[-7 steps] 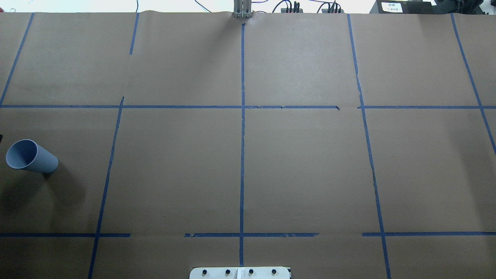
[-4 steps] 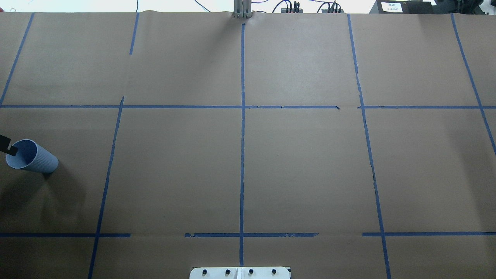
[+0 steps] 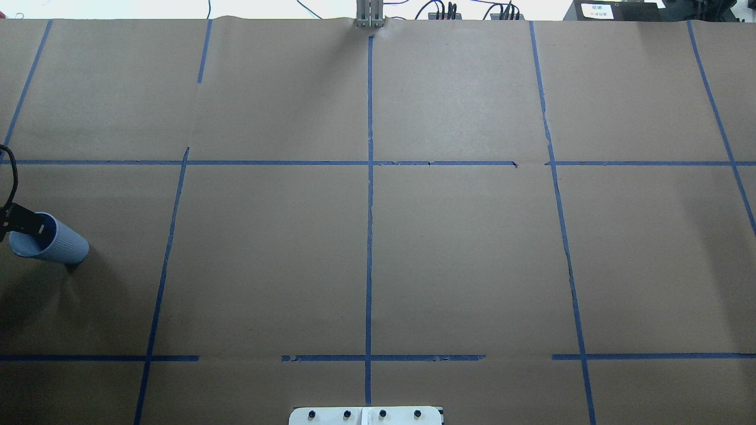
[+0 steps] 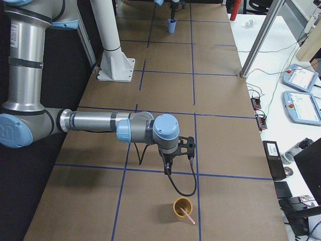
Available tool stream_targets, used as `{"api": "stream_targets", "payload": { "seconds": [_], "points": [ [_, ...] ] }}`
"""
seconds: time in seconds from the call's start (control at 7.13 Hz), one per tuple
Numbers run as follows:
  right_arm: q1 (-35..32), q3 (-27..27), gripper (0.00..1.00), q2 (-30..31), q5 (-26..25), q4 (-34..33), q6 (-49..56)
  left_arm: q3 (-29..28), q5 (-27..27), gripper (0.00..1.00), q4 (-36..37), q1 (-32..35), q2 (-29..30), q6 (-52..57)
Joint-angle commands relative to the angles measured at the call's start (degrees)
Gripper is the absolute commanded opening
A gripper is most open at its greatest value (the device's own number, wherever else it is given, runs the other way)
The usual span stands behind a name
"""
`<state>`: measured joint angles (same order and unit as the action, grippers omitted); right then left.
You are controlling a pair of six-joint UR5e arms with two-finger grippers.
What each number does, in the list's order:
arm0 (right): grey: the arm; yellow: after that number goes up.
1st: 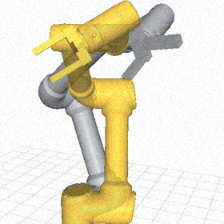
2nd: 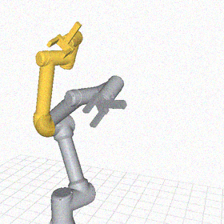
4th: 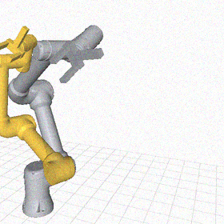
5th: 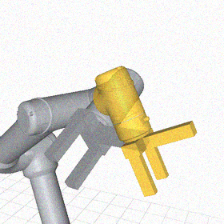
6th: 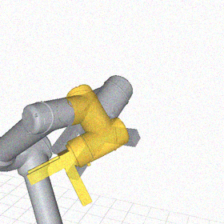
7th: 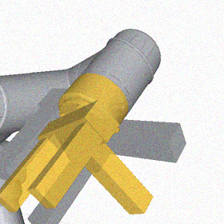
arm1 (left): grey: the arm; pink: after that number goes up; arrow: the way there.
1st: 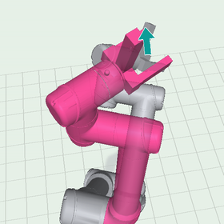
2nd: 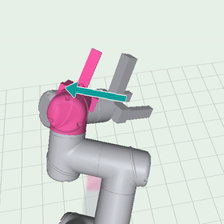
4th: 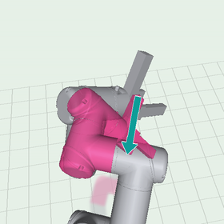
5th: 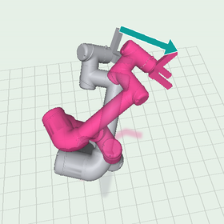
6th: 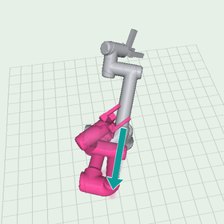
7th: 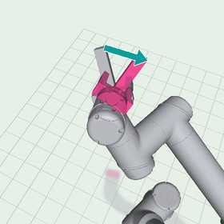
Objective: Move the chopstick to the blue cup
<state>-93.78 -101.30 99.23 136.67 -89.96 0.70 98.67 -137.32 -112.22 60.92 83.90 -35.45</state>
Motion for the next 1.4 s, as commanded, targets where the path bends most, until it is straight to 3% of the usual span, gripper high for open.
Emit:
{"api": "stream_targets", "payload": {
  "seconds": [0.0, 0.14, 0.42, 0.56, 0.7, 0.84, 0.98, 1.12, 1.26],
  "points": [
    [0.00, -0.04, 1.00, 0.00, 0.00, -0.04, 0.00, -0.50, 0.03, 0.23, 0.16, -0.10, 0.22, -0.05],
    [0.00, -0.04, 1.00, 0.00, 0.00, 0.05, 0.00, -0.50, 0.03, 0.06, 0.16, -0.10, 0.22, -0.14],
    [0.00, -0.04, 1.00, -0.70, 0.00, 0.05, -0.09, 2.20, -0.75, 0.00, 0.68, 0.24, 0.30, -0.67],
    [0.00, -0.56, 1.00, -2.01, 0.00, -0.04, -0.09, 7.80, -0.84, 0.00, 6.26, 0.51, 0.74, -1.19],
    [0.00, -0.31, 1.00, -2.81, 0.00, -0.12, -0.09, 14.38, -0.76, 0.00, 18.15, 0.69, 5.53, -2.50],
    [0.00, -0.13, 1.00, -2.81, -0.26, -0.04, 0.00, 18.53, -0.41, 0.00, 32.80, 0.69, 15.50, -2.78],
    [0.00, 0.13, 1.00, -2.29, -0.26, -0.12, -0.09, 18.58, -0.06, 0.00, 43.47, 0.34, 25.86, -4.00],
    [0.00, 0.05, 1.00, -2.11, 0.00, -0.13, -0.09, 16.49, -0.14, 0.00, 44.71, -2.88, 33.62, -12.10],
    [-0.09, -0.13, 1.00, -1.94, 0.09, -0.13, -0.17, 14.47, 3.95, 0.00, 43.94, -9.70, 39.62, -20.88]
  ]
}}
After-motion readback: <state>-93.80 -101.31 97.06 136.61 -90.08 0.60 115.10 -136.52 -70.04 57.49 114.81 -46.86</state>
